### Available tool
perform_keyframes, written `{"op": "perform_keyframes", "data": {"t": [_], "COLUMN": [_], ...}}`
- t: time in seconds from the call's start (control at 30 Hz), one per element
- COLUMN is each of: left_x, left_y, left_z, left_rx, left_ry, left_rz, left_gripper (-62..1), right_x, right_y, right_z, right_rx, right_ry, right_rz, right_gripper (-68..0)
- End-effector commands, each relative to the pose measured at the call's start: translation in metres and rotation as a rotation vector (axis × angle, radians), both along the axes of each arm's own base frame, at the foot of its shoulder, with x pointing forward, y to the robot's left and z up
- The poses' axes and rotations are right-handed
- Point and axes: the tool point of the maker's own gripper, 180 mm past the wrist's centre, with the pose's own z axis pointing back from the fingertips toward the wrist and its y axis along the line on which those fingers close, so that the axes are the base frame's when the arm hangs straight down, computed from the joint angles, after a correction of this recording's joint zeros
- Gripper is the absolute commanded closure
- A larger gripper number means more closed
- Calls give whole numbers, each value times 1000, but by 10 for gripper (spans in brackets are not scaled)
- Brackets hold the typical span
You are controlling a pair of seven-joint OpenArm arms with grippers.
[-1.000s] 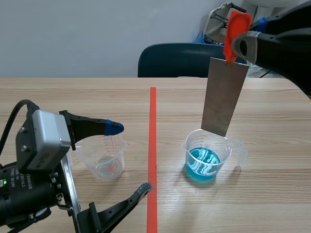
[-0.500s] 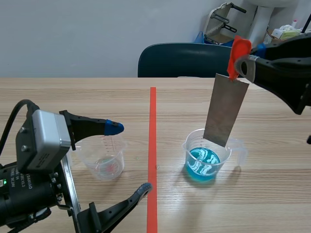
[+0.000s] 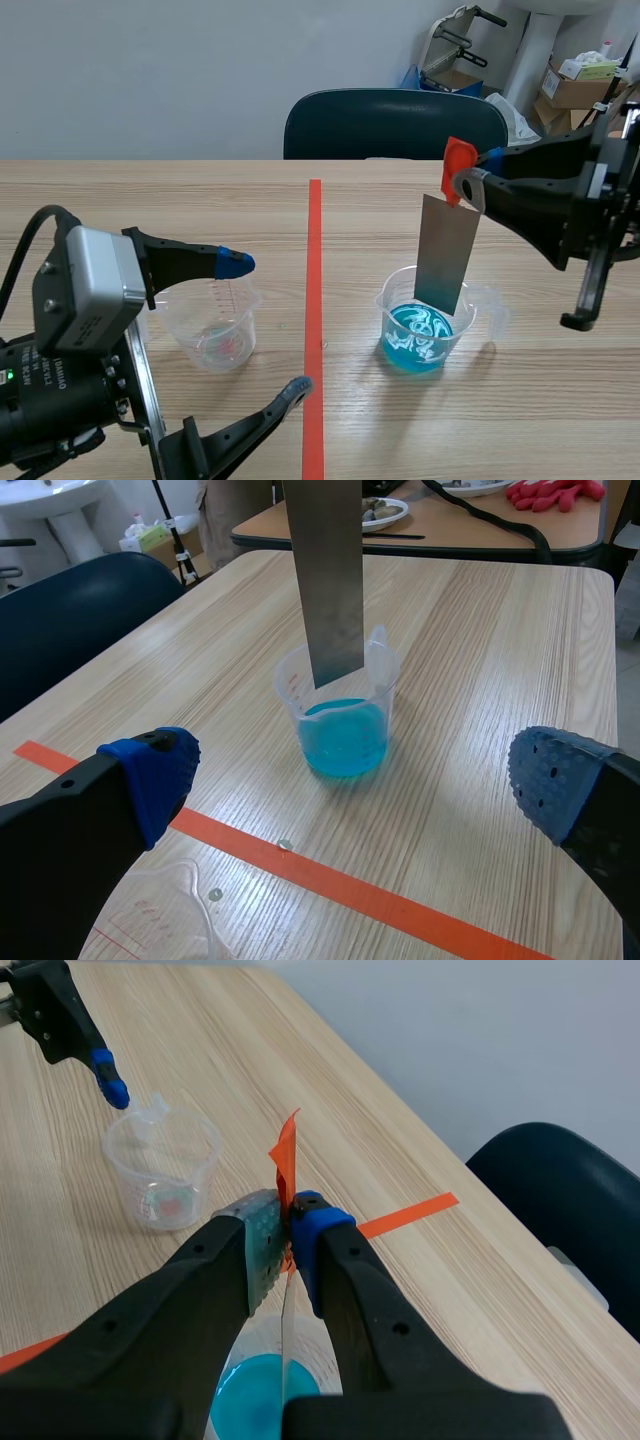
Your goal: Do the redox reaction experiment
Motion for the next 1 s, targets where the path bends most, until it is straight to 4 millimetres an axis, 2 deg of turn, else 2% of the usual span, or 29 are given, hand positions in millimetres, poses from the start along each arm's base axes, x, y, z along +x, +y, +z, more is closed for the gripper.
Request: {"op": "perform_keyframes", "data": {"t": [0.0, 0.33, 0.57, 0.97], "left_x": [5, 5, 5, 5], "left_y": [-1, -1, -1, -1], "left_z": [12, 11, 10, 10], "left_rx": [-32, -31, -26, -26], "left_ry": [-26, -25, -23, -23], "left_rz": [8, 8, 9, 9], "left_gripper": [-623, -623, -623, -623], "right_x": [4, 16, 18, 17], "right_y": [1, 5, 2, -1], "right_z": [5, -31, -52, -59], "right_rx": [30, 8, -6, -26], "right_ry": [-17, 4, 26, 31], "right_rz": [5, 7, 11, 14], "right_gripper": [-6, -6, -6, -6]}}
